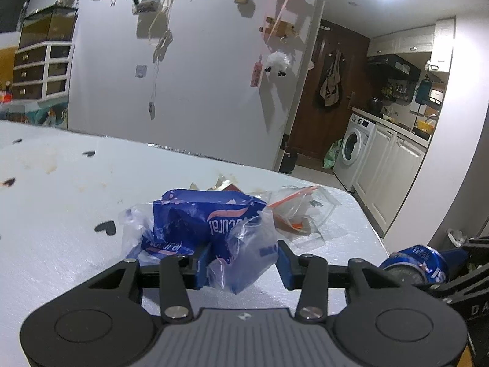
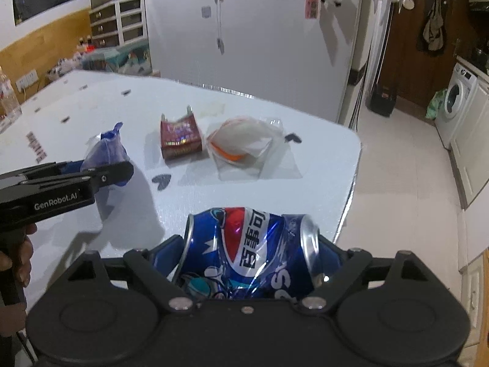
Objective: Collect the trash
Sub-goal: 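Lift the blue bag and Pepsi can and carry them to the bin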
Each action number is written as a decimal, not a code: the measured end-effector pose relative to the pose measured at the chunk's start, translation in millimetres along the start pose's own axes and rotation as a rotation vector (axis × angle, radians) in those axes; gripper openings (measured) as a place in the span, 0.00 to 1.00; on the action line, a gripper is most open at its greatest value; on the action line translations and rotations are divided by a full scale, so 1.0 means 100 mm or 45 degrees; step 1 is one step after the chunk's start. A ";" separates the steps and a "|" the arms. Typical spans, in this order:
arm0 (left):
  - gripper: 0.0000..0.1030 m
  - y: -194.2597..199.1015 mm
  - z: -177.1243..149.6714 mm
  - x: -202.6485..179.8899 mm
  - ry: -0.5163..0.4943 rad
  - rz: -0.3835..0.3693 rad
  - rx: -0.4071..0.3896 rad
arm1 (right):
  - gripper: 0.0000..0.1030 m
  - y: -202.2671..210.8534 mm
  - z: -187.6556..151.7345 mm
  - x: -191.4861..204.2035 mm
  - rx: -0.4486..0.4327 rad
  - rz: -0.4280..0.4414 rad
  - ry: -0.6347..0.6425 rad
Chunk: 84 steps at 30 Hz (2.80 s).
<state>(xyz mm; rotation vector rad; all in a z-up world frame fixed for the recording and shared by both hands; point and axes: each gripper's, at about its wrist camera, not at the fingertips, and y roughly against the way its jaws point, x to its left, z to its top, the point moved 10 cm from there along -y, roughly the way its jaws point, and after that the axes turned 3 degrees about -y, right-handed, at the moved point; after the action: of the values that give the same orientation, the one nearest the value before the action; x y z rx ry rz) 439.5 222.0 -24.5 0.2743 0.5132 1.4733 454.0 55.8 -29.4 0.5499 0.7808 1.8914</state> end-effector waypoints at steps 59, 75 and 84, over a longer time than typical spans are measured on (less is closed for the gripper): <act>0.16 1.13 -0.50 -2.86 -0.304 -0.251 -0.032 | 0.87 2.01 -1.23 -1.79 -0.392 -0.216 -0.284; 0.16 0.49 -1.05 -3.68 -0.318 -0.358 0.160 | 0.87 1.95 -1.87 -2.66 -0.339 -0.370 -0.422; 0.16 -0.08 -1.51 -3.73 -0.305 -0.337 0.310 | 0.86 1.47 -2.22 -2.97 -0.247 -0.433 -0.493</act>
<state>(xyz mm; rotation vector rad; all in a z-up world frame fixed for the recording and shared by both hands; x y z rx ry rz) 366.7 -167.3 -98.6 0.5470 0.5133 1.1039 340.0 -321.6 -88.0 0.5955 0.4015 1.4669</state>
